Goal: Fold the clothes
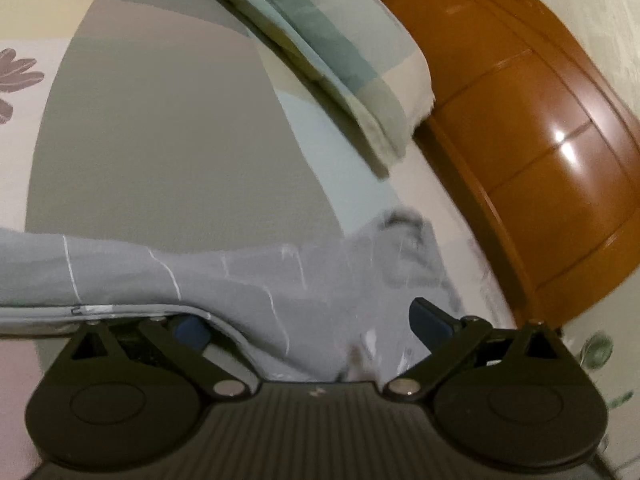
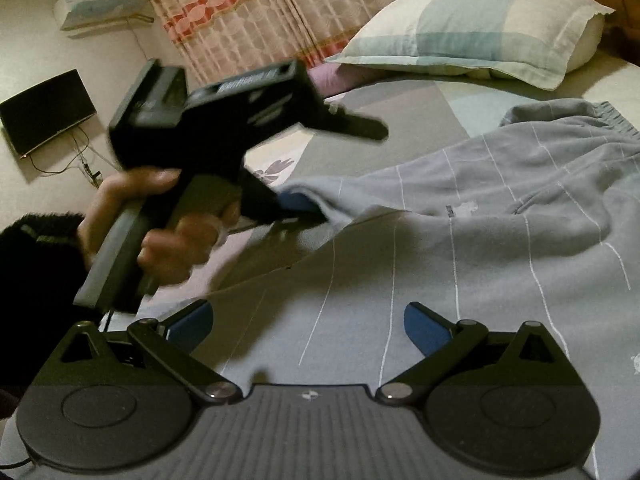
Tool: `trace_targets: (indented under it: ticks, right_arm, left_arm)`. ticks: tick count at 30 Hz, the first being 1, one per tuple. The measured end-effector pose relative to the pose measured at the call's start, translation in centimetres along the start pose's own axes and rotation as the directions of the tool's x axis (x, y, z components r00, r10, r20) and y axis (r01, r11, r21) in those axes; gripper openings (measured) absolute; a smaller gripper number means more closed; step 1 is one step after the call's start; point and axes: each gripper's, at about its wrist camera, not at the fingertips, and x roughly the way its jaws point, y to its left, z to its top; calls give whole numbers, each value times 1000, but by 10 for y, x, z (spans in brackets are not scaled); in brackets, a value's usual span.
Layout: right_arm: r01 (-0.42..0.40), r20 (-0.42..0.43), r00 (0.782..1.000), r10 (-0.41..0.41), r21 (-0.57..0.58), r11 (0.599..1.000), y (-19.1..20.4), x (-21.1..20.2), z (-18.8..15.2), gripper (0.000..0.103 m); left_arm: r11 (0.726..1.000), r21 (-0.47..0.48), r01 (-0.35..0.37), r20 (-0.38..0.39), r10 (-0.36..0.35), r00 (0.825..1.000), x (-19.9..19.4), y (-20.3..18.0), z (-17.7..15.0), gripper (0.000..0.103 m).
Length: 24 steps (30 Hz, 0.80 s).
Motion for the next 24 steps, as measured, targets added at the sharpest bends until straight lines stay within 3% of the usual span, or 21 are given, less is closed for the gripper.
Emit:
trace_targets:
  ticks: [3,7,14,20,24]
  right_arm:
    - [-2,5,1000,2,4,1000,-1,-1,-1,103]
    - [6,6,1000,-5,-9,1000,-1,1,-1,103]
    - [20,4,1000,-20,-30,999,1,1,-1,103]
    - [43,-18,999,-43,-27,999,6,-1,2,103]
    - [49,-33,998,-48,17,999,2,-11,13,103]
  left_arm:
    - [999,-40,12,44,-11,999,-1,8,21,98]
    - [1000,-20,-5,75,7,997,4,8,48,98]
    - [998,17,-58,57,57,997,33,8,76,98]
    - [994,55,-97,5,97,995,39,6,74,98]
    - [977,169,-132,-60,144,988,21,-5,53,98]
